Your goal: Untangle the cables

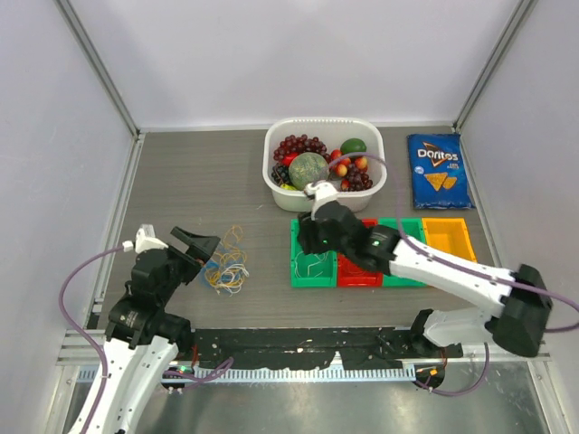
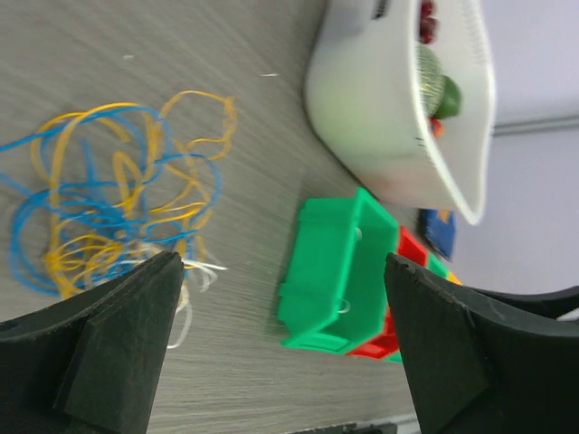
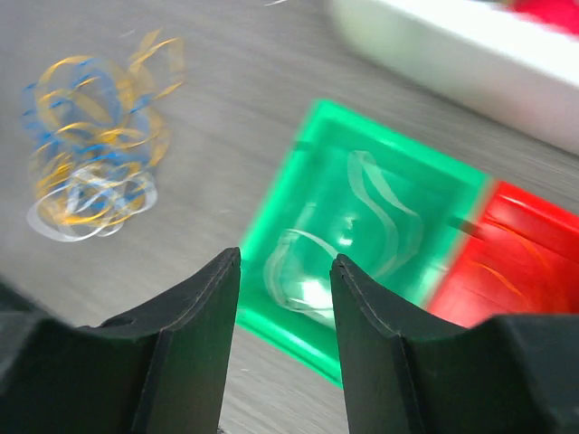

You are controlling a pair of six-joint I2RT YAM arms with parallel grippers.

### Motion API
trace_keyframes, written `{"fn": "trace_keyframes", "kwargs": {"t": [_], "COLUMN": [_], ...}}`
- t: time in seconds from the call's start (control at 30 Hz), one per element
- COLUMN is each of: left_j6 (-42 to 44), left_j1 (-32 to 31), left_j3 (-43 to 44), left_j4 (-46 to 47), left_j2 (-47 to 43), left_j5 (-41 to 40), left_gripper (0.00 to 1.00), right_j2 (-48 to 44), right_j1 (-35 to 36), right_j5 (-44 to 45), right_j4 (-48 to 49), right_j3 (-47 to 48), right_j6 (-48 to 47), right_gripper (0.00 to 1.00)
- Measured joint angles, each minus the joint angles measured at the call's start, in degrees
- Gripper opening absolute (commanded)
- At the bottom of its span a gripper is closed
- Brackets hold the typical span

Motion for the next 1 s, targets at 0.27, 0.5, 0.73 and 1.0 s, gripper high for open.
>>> {"fn": "trace_keyframes", "kwargs": {"t": [0.27, 0.5, 0.73, 1.0], "left_j6": [-4.6, -4.9, -4.9, -5.2], "left_j1": [0.0, 0.0, 0.0, 0.0], "left_j3": [-0.4, -6.7, -8.8, -12.2], "left_j4": [-10.9, -6.8, -2.7, 1.4], "left_j2": [0.7, 3.0, 9.5, 10.6], "left_j5": [-8.6, -4.2, -0.4, -0.2], "left_gripper": [0.85, 0.72, 0.71, 0.69], "right_j2": [21.9, 31.6, 35.4, 39.5], "right_j1": [6.3, 9.0, 9.0, 8.9], "right_j5": [-22.1, -28.4, -27.9, -27.3], "right_j4": [14.4, 17.9, 18.7, 18.8], "right_j3": [5.8, 10.4, 14.5, 19.7], "right_j6": [-1.3, -3.6, -7.6, -12.1], "right_gripper": [0.49, 0.48, 0.47, 0.41]}}
